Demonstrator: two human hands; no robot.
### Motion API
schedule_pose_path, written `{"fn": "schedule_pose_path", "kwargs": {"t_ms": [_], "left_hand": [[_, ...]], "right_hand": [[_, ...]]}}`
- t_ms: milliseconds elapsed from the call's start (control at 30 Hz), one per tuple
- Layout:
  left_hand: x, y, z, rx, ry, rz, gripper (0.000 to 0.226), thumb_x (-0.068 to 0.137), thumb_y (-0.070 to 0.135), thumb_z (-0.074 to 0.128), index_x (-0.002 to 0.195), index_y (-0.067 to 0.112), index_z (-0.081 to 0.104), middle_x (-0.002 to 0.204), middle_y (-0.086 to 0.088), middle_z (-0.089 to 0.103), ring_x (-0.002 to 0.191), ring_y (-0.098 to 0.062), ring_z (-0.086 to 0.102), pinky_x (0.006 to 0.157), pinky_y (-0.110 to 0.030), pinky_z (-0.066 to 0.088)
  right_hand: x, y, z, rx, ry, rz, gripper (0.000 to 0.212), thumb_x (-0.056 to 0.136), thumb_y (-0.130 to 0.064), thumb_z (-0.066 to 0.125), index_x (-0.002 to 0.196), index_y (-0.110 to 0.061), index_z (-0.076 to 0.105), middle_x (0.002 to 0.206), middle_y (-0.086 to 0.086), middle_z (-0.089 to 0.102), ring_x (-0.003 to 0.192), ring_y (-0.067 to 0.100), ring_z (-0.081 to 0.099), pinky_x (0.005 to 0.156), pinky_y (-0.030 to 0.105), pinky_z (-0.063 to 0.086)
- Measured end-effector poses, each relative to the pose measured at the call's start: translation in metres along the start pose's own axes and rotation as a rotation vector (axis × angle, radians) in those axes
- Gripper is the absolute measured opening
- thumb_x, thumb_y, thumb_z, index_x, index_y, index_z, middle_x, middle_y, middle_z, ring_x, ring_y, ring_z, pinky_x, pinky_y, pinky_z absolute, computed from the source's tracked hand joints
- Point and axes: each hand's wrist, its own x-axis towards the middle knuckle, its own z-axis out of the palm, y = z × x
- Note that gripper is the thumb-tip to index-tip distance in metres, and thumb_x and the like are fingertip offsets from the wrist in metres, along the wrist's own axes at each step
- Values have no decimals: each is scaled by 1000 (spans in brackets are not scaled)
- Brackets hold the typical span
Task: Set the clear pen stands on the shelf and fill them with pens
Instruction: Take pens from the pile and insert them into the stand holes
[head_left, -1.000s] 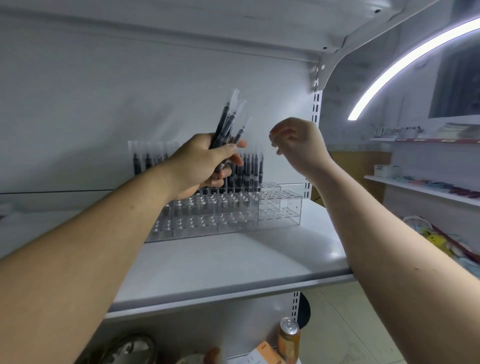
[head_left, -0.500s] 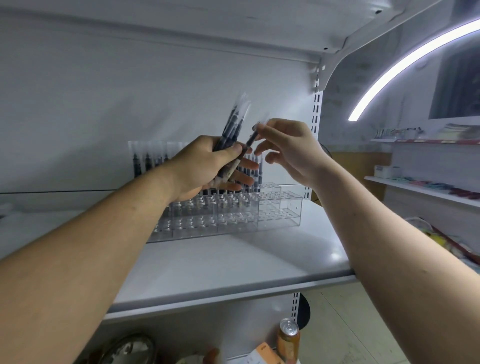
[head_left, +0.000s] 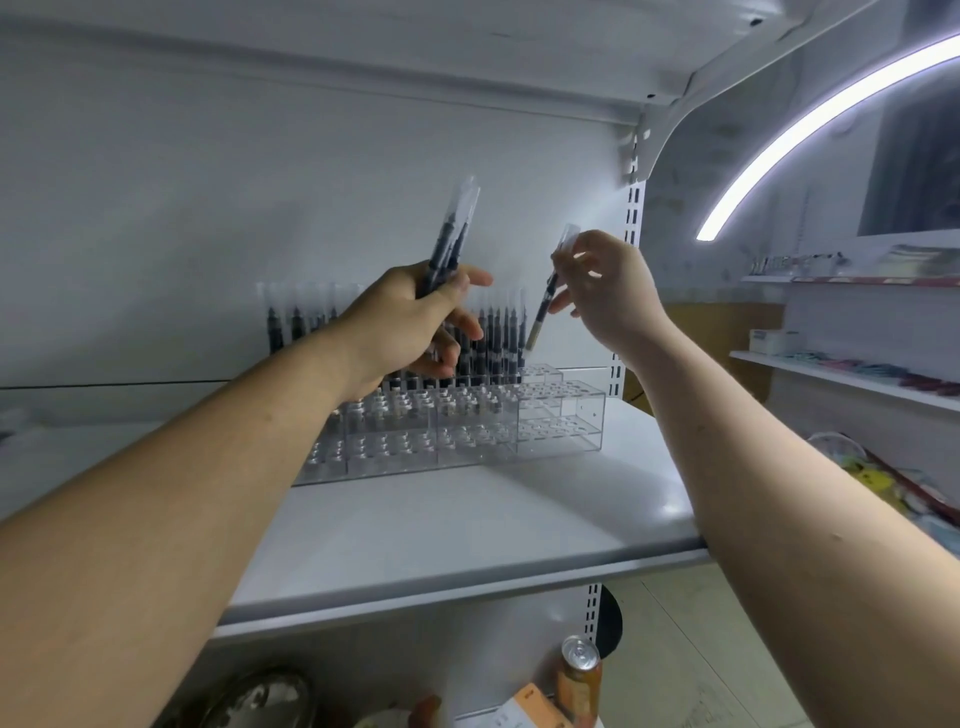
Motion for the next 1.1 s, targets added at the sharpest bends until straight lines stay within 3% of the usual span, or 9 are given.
{"fn": "schedule_pose_path", "kwargs": {"t_ms": [167, 367, 467, 567, 633, 800, 900, 967, 1100], "left_hand": [[-2, 2, 0, -27, -10, 1, 30, 112, 41, 45, 134, 40, 66, 88, -3, 65, 67, -14, 61, 65, -40, 65], [3, -3, -1, -43, 5, -9, 27, 113, 35, 46, 129, 31, 68, 72, 5, 44, 56, -10, 33, 44, -22, 26], [5, -4, -2, -53, 15, -59, 25, 113, 34, 47, 128, 23, 65, 71, 6, 43, 54, -9, 32, 43, -22, 23], [5, -4, 0, -101, 11, -121, 23, 113, 33, 48, 123, 17, 60, 70, 6, 45, 52, -9, 32, 42, -21, 20], [5, -3, 0, -134, 12, -147, 18, 113, 33, 49, 118, 17, 56, 70, 5, 47, 52, -9, 32, 40, -21, 20], [4, -2, -1, -193, -21, -182, 7, 111, 25, 52, 111, 19, 50, 80, -3, 53, 54, -12, 33, 38, -20, 22], [3, -3, -1, -190, -14, -185, 7, 110, 21, 51, 113, 16, 54, 84, -6, 55, 53, -12, 34, 40, -21, 21], [3, -2, 0, -181, -3, -183, 12, 111, 19, 50, 116, 12, 58, 85, -7, 57, 53, -12, 35, 43, -23, 19], [2, 0, 1, -164, -22, -159, 20, 112, 22, 50, 112, 6, 62, 83, -6, 58, 53, -11, 38, 46, -25, 21]], "right_hand": [[-3, 1, 7, -43, -112, 20, 17, 108, -22, 56, 105, -8, 64, 90, 4, 74, 64, 15, 76, 62, 42, 54], [-11, 3, 16, -146, -280, 9, 14, 109, -21, 55, 101, -13, 64, 92, 6, 76, 65, 12, 76, 52, 32, 48], [-14, 2, 17, -152, -300, 19, 13, 109, -21, 55, 105, -13, 65, 92, 5, 75, 72, 19, 78, 62, 53, 58], [-13, 1, 16, -109, -286, 77, 13, 108, -22, 56, 102, -13, 63, 89, 7, 75, 84, 44, 76, 72, 63, 57], [-12, 4, 16, -95, -295, 114, 14, 107, -22, 58, 99, -13, 64, 86, 8, 76, 89, 54, 72, 74, 66, 57], [-10, 14, 17, -166, -402, 154, 16, 102, -27, 67, 107, -11, 69, 76, 2, 79, 88, 44, 75, 77, 61, 62], [-7, 14, 13, -182, -328, 170, 27, 101, -30, 69, 117, -8, 69, 84, 3, 79, 79, 29, 74, 60, 37, 55], [-4, 12, 7, -190, -195, 128, 26, 101, -29, 68, 118, -10, 68, 97, 6, 77, 85, 22, 72, 63, 26, 52], [-1, 0, 1, -10, 49, -31, 12, 99, -18, 67, 104, -10, 74, 89, 4, 75, 75, 17, 71, 69, 34, 58]]}}
